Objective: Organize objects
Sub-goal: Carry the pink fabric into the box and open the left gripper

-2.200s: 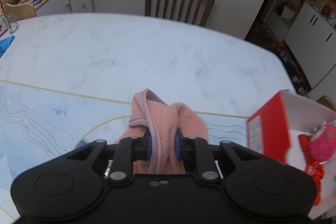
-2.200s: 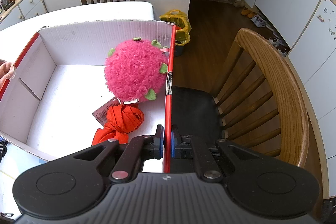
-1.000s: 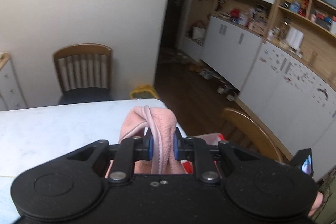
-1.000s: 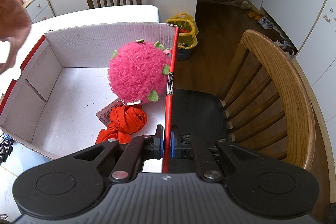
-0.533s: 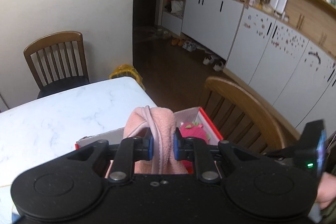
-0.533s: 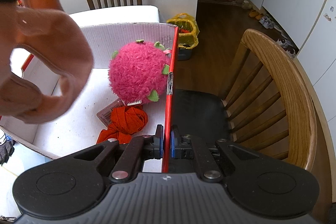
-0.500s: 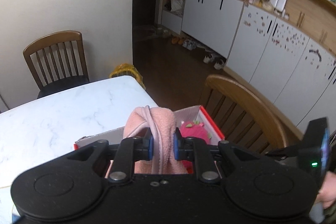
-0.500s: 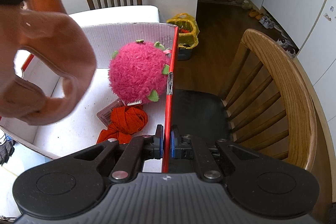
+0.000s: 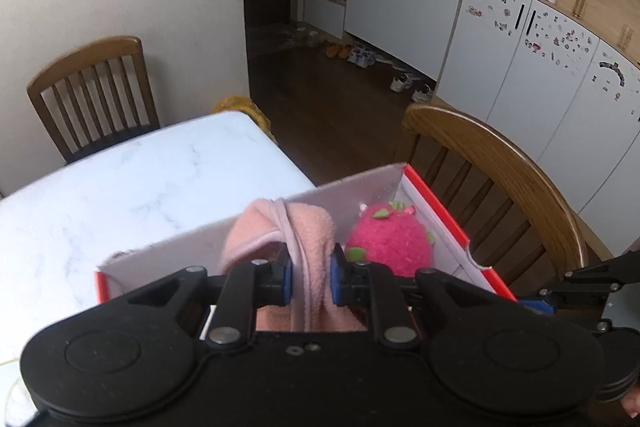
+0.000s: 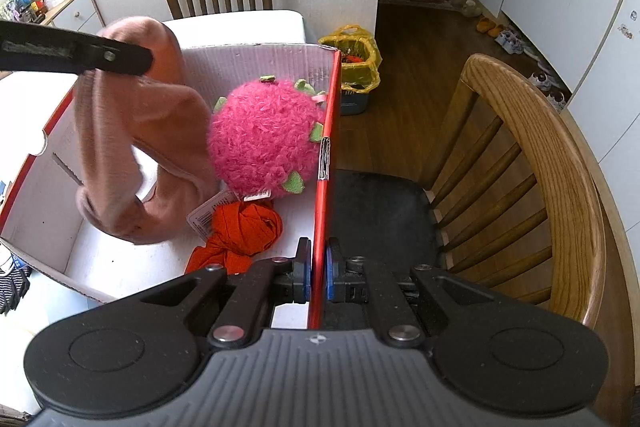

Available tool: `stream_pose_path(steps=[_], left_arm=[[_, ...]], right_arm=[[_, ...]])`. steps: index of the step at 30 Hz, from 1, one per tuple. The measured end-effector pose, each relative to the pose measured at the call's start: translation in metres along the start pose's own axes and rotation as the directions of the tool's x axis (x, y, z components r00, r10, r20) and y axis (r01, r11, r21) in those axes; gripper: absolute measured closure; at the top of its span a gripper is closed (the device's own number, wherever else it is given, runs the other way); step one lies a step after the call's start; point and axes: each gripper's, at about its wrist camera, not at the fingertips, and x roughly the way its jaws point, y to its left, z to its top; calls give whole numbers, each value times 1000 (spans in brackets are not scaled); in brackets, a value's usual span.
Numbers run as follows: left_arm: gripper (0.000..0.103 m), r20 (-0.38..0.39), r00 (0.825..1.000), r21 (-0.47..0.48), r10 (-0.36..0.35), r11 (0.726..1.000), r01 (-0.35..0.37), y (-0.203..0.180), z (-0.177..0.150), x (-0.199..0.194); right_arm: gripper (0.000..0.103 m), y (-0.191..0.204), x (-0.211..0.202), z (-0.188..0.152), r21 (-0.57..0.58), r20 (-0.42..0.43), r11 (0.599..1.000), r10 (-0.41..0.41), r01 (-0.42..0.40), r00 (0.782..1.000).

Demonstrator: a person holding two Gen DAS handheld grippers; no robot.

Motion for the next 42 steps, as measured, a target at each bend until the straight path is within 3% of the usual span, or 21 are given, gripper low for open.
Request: stream_pose_path(steps=[10, 24, 29, 33, 42], left_arm=[[89, -143, 990, -8, 3, 1000, -5, -1, -28, 40], [84, -248, 968, -68, -40, 997, 24, 10, -46, 56], [72, -241, 969, -89, -46, 996, 25, 14, -49, 48], [45, -211, 976, -102, -50, 994, 29, 17, -53, 33], [31, -140, 989, -136, -40, 990, 21, 19, -54, -3]], right_arm=[[96, -1, 1, -1, 4, -3, 1000, 5, -5, 1000], [96, -2, 0, -1, 10, -8, 1000, 7, -7, 1000], [96, -2, 0, -1, 12, -8, 1000, 8, -8, 1000], [96, -2, 0, -1, 12, -8, 1000, 7, -7, 1000], [96, -2, 0, -1, 12, -9, 1000, 8, -8, 1000]])
